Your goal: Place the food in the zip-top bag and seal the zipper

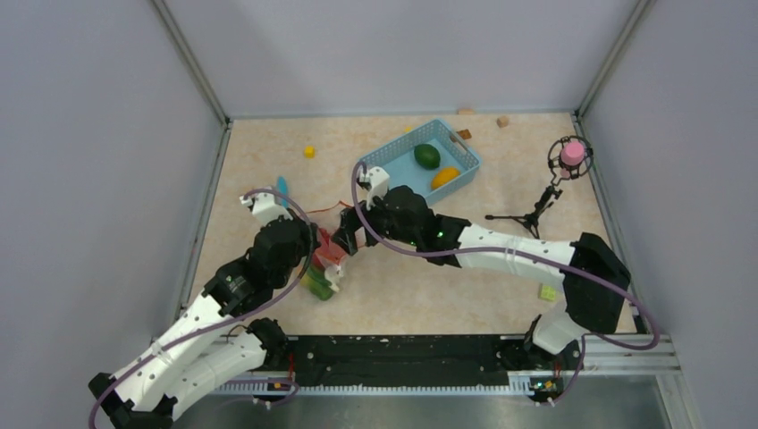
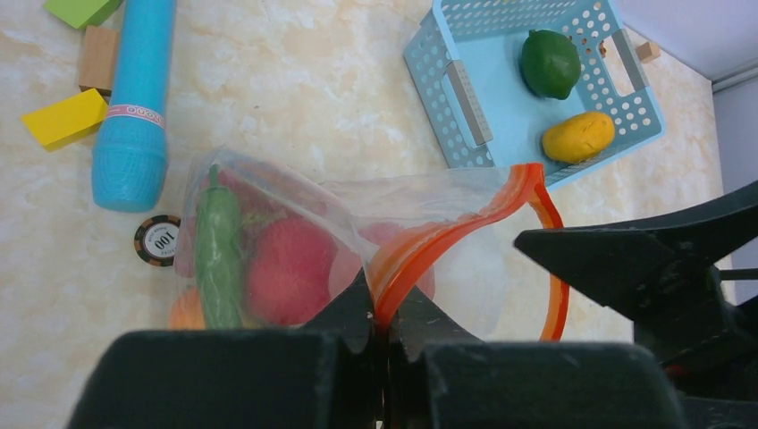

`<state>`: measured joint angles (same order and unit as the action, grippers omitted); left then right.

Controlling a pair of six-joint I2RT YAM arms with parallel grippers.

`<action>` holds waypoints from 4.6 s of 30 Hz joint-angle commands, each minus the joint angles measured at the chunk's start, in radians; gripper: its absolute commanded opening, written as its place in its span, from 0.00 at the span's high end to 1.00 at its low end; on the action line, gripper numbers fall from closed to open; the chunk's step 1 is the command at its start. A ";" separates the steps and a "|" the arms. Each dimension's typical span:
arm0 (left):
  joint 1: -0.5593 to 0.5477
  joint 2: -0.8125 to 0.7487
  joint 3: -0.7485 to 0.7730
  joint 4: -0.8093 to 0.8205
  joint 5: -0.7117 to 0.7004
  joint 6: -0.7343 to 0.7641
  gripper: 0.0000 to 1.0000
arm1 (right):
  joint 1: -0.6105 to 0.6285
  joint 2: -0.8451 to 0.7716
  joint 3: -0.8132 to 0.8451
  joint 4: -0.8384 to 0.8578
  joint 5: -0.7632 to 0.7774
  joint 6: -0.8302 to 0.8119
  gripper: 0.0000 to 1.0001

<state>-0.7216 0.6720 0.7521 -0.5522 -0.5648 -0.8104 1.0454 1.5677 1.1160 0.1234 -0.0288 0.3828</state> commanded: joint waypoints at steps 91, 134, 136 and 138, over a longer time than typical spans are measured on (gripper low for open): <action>-0.001 0.031 0.015 0.048 0.086 0.001 1.00 | -0.066 -0.179 -0.166 0.352 -0.239 -0.046 0.47; -0.001 -0.075 0.044 -0.026 0.077 -0.009 1.00 | 0.091 -0.138 0.126 -0.132 0.242 -0.136 0.12; -0.001 -0.073 0.045 -0.026 0.077 -0.009 1.00 | 0.090 -0.172 0.089 -0.130 0.287 -0.135 0.11; -0.001 -0.072 0.046 -0.026 0.076 -0.009 1.00 | 0.090 -0.185 0.062 -0.131 0.318 -0.125 0.11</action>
<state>-0.7200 0.6106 0.7589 -0.6361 -0.4656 -0.8127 1.1252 1.4261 1.2282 -0.0448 0.1955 0.2642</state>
